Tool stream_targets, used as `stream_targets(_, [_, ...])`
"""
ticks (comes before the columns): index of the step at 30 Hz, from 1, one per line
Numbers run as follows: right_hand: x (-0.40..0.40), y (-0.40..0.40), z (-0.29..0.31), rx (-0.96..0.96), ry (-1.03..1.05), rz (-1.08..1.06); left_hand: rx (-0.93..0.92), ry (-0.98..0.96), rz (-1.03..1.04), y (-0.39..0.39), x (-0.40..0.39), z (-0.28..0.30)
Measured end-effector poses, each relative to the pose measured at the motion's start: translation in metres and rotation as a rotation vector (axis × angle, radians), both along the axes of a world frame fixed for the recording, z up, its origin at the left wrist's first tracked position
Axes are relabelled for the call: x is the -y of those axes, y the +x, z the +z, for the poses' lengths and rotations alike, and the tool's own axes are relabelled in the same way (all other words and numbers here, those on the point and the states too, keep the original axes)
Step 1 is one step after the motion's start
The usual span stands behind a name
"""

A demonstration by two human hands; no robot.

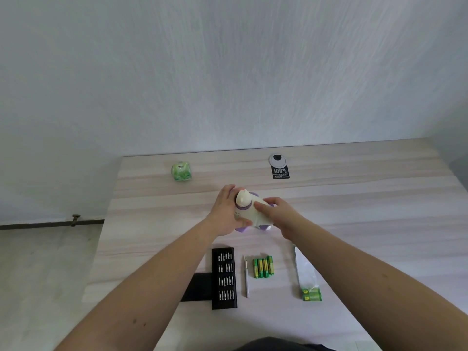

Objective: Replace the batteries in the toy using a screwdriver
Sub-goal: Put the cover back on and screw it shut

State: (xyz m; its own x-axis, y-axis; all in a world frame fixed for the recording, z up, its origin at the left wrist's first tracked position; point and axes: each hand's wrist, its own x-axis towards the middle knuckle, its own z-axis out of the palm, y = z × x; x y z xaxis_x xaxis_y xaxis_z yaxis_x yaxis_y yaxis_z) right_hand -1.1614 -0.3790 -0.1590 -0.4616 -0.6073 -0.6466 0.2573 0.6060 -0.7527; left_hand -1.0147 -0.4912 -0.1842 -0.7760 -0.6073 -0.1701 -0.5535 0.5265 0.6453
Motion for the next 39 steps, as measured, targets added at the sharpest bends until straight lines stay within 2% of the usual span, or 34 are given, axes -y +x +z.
stream_targets(6, [0.0, 0.0, 0.003, -0.077, 0.008, 0.042, -0.011, 0.013, 0.008, 0.0, -0.002, 0.001])
stream_targets(12, [-0.001, -0.003, 0.007, -0.069, 0.046, 0.104, -0.012, 0.011, -0.015, 0.004, -0.001, 0.001])
stream_targets(16, [-0.01, 0.0, 0.012, -0.113, 0.023, 0.168, -0.013, 0.019, -0.054, 0.005, 0.002, 0.005])
stream_targets(20, [-0.024, 0.006, 0.008, -0.067, -0.042, 0.244, 0.024, -0.006, -0.093, 0.003, 0.004, 0.011])
stream_targets(25, [-0.024, 0.005, 0.009, 0.007, -0.073, 0.175, 0.031, 0.019, -0.075, 0.004, 0.002, 0.011])
stream_targets(39, [-0.004, -0.002, 0.013, -0.036, 0.057, 0.229, 0.023, -0.004, -0.098, 0.006, 0.005, 0.003])
